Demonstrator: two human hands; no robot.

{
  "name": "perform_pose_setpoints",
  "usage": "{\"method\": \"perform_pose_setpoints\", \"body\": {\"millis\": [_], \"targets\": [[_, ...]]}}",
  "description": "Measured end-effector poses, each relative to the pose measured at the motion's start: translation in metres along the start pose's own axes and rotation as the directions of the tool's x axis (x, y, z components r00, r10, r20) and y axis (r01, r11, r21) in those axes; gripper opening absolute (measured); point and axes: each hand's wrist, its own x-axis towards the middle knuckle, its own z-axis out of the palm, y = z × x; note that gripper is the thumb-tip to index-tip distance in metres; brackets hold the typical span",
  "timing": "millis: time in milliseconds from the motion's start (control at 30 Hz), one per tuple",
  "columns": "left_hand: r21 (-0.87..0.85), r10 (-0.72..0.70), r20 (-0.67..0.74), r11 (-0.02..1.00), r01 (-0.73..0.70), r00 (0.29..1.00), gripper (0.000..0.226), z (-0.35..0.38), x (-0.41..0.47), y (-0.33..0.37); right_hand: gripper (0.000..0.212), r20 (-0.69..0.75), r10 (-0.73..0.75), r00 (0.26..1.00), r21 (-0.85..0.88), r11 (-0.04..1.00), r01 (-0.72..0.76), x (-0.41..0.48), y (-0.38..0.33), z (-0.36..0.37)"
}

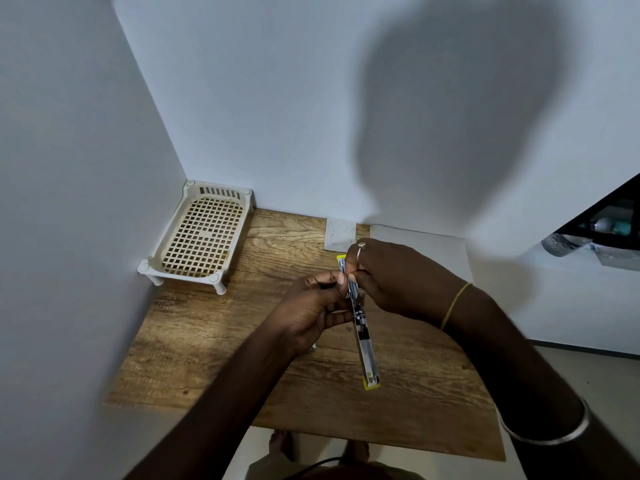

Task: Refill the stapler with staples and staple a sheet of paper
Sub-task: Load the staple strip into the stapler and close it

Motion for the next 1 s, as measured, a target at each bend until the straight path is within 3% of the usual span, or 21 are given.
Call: {"method": "perform_pose_setpoints", "body": {"millis": [333, 667, 1000], "targets": [[0.000, 0.016, 0.019, 1.000, -0.016, 1.000, 0.016, -0.001, 0.000, 0.001, 0.013, 0.002, -0.007, 1.000, -0.075, 0.997, 0.007, -0.001, -0.002, -0.003], [0.025, 0.017, 0.016, 1.000, -0.018, 1.000, 0.011, 0.000, 0.000, 0.000, 0.010, 0.126, 0.041, 0.991, 0.060, 0.997, -0.049, 0.002, 0.003, -0.003], [0.039, 0.003, 0.032, 0.999, -0.004, 0.999, 0.022, -0.002, 0.001, -0.003, 0.011, 0.016, 0.064, 0.998, 0.110, 0.992, -0.065, 0.004, 0.011, -0.001]]}}
